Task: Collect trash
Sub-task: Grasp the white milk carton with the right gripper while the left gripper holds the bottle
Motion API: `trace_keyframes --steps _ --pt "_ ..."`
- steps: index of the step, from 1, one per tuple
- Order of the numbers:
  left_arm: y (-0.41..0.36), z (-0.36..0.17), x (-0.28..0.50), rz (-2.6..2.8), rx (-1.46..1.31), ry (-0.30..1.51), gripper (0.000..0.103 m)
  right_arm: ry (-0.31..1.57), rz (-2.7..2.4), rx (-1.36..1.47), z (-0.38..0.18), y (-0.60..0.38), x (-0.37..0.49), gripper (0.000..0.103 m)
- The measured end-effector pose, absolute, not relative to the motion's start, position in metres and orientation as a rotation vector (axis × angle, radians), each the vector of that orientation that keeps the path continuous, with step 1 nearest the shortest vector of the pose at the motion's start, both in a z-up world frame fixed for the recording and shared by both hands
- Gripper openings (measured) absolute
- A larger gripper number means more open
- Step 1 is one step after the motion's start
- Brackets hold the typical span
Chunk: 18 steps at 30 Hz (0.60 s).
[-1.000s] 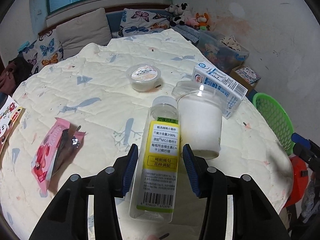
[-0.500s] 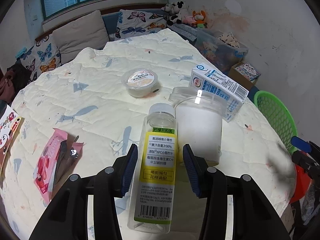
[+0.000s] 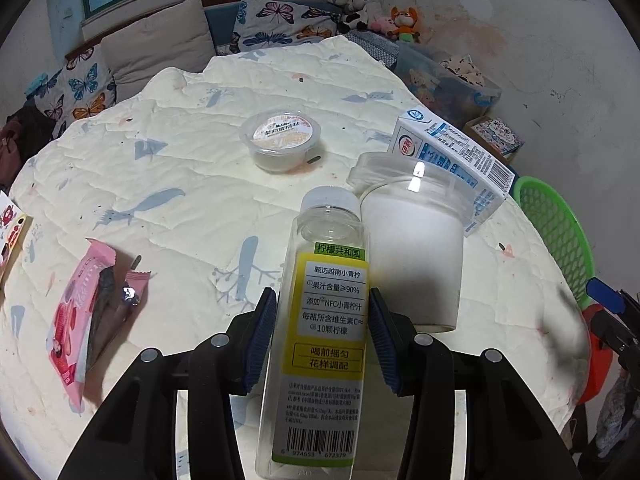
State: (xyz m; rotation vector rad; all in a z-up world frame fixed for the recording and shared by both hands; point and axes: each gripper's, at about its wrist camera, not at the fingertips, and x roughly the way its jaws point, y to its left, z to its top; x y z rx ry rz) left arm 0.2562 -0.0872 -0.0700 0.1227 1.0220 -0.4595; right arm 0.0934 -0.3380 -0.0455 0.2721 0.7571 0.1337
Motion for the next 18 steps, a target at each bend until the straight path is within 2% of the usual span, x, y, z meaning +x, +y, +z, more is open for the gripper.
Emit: trace_keyframes --steps 18 --pt "-0.067 -0.054 0.250 -0.448 0.087 0.974 0.044 0.753 0.188 0.265 -0.027 -0.324 0.143 0.072"
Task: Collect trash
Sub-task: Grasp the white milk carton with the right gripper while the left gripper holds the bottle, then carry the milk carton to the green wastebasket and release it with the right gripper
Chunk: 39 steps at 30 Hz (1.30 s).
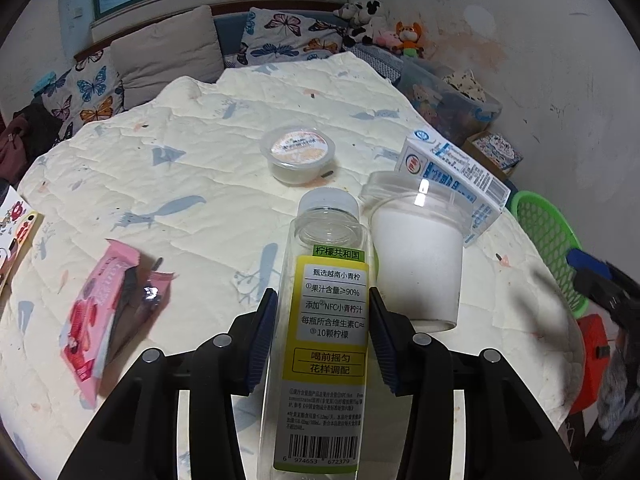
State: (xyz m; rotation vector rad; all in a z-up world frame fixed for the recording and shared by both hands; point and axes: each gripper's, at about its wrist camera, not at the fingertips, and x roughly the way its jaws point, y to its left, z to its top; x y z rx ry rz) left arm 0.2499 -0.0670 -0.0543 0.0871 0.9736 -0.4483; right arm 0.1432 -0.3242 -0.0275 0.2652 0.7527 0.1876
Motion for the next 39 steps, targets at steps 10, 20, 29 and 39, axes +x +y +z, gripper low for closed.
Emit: trace_keyframes --steps 10,20,29,39 --pt "-0.045 -0.040 0.239 -0.432 0.047 0.946 0.044 0.781 0.198 0.088 -0.020 -0.306 0.218 0.061" --pt "-0.033 -0.031 0.231 -0.437 0.036 0.924 0.044 0.847 0.215 -0.031 -0.036 -0.284 0.268 0.055" --pt "-0.034 -0.032 0.226 -0.450 0.030 0.929 0.044 0.893 0.211 -0.075 -0.049 -0.277 0.287 0.047" --pt "-0.037 -0.015 0.214 -0.477 0.014 0.893 0.044 0.850 0.211 0.011 -0.032 -0.298 0.262 0.045"
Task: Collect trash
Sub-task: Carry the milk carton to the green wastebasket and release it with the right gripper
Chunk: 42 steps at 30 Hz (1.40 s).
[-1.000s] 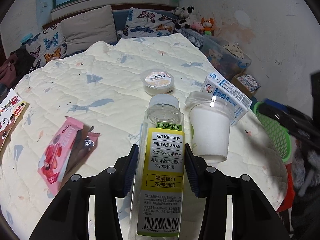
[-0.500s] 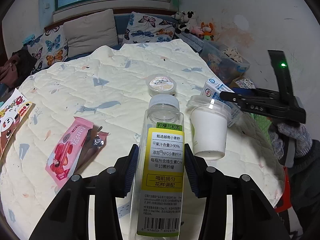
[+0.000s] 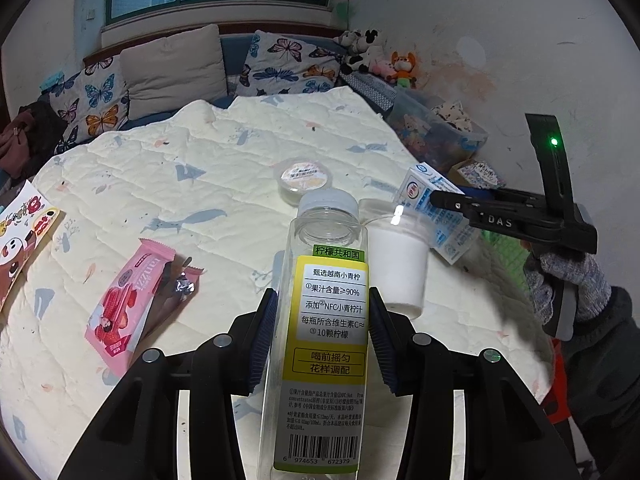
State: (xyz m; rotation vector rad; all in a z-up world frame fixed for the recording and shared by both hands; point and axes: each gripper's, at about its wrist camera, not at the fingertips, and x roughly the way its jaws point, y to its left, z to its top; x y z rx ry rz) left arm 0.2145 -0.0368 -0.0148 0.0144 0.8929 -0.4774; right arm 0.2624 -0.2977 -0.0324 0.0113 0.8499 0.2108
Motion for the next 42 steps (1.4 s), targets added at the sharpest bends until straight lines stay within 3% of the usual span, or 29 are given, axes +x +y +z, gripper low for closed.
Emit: trace_keyframes --steps 16,31,42 --pt "-0.111 0.016 0.186 -0.654 0.045 0.847 0.044 0.795 0.045 0.075 -0.007 -0.394 0.175 0.045" --pt "-0.207 0.010 0.179 -0.775 0.128 0.881 0.044 0.921 -0.309 0.179 -0.095 -0.540 0.135 0.045" --pt "-0.270 -0.001 0.181 -0.842 0.198 0.914 0.044 0.930 -0.412 0.269 -0.120 -0.582 0.118 0.046"
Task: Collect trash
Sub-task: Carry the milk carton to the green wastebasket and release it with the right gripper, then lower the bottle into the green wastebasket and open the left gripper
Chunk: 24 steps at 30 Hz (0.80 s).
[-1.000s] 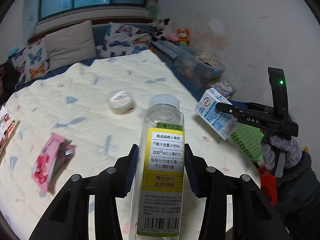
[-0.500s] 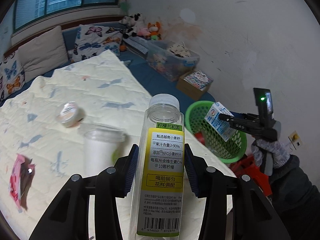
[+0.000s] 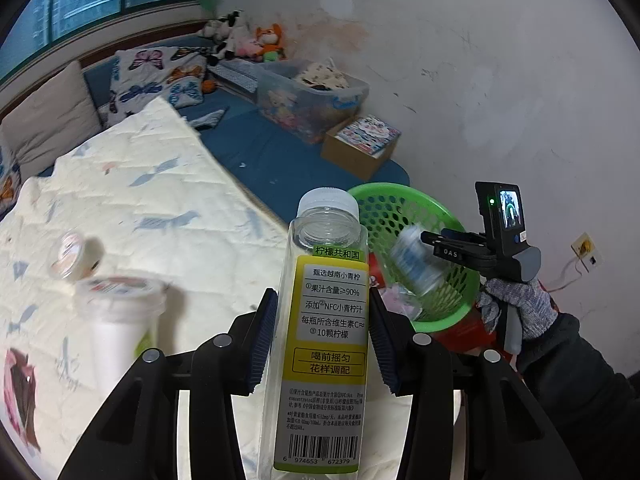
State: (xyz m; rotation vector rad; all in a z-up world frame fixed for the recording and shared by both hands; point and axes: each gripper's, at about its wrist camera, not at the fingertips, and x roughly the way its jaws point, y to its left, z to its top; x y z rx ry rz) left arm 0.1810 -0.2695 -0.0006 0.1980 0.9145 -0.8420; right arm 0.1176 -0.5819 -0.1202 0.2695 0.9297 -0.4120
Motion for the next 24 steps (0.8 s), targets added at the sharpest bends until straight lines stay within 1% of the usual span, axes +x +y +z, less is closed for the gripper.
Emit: trace_keyframes --steps 9,12,14,24 --pt "-0.335 -0.014 0.180 -0.915 0.292 0.966 0.044 0.846 -0.382 0.284 -0.095 -0.577 0.086 0.048" --pt "-0.361 -0.022 0.178 -0.949 0.339 0.999 0.044 0.806 -0.375 0.293 -0.085 -0.577 0.071 0.051" --pt "-0.380 -0.029 0.179 -0.966 0.361 1.041 0.044 0.785 -0.368 0.307 -0.080 -0.578 0.060 0.051" --pt "-0.445 -0.062 0.171 -0.989 0.506 1.133 0.044 0.741 -0.376 0.345 -0.076 -0.584 0.028 0.054"
